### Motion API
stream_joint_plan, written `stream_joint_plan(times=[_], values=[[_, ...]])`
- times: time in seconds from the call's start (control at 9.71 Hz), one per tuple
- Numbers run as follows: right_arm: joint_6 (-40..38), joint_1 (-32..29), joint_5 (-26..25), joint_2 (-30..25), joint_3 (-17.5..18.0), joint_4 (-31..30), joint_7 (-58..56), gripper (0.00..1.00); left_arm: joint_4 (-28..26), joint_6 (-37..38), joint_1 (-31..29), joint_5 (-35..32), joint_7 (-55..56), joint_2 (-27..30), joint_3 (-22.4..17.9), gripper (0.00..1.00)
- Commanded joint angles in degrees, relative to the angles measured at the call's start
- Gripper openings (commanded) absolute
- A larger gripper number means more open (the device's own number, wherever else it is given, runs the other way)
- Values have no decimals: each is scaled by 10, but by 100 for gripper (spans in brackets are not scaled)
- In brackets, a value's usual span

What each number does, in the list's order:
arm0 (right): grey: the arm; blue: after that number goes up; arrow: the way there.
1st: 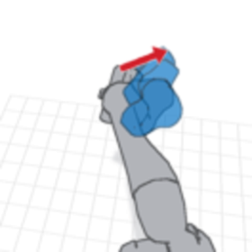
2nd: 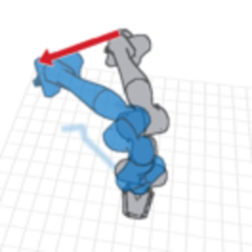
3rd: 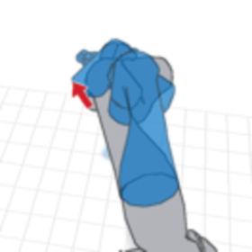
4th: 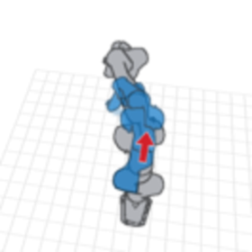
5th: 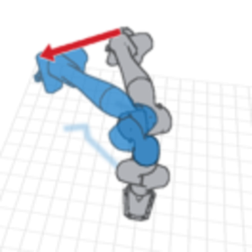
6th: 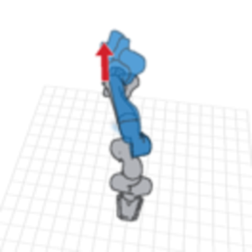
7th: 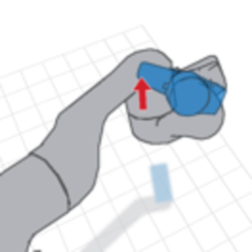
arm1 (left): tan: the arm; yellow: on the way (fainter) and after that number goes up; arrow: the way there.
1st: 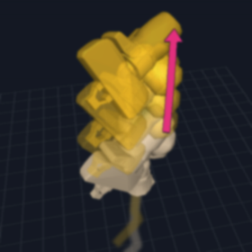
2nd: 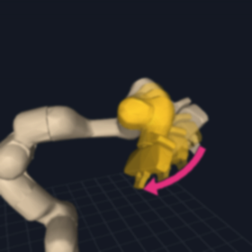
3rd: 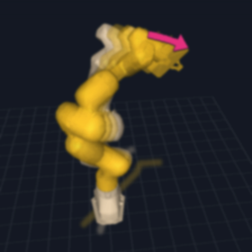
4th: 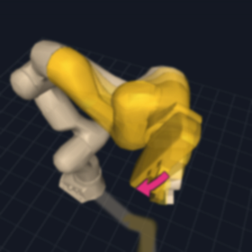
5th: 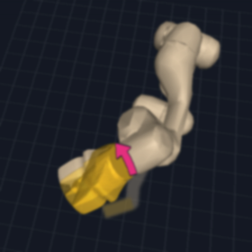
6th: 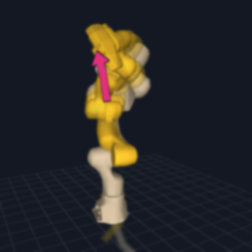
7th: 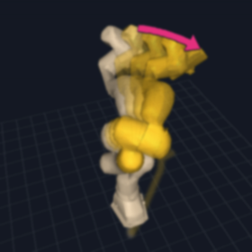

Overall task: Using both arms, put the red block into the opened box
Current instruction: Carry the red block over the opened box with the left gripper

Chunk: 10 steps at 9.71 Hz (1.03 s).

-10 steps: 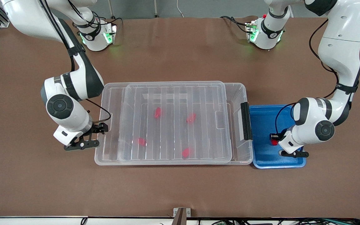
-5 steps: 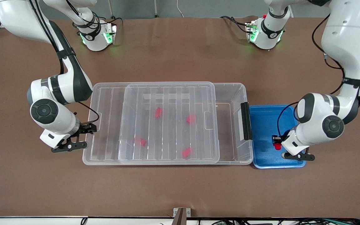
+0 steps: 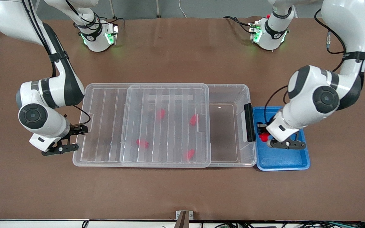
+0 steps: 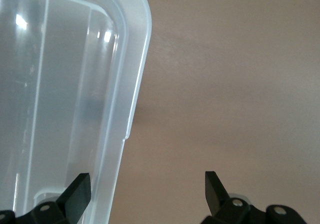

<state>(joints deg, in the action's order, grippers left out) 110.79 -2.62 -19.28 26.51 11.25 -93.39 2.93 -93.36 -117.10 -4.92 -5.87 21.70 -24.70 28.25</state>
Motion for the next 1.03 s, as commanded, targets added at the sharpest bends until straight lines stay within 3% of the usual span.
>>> stream_joint_plan(times=[0.0, 0.31, 0.62, 0.93], values=[[-14, -23, -16, -13, 4, -10, -32, 100, -2, 1, 34, -14, 83, -22, 8, 0], [-18, -34, -17, -16, 1, -7, -63, 100, -6, -40, 68, -16, 157, -64, 7, 0], [-18, -35, -17, -16, -10, 7, -85, 100, -8, -72, 100, -84, 251, -109, 7, 0], [-36, -31, -15, -16, -9, 21, -79, 100, -14, -105, 119, -106, 279, -141, 7, 0]])
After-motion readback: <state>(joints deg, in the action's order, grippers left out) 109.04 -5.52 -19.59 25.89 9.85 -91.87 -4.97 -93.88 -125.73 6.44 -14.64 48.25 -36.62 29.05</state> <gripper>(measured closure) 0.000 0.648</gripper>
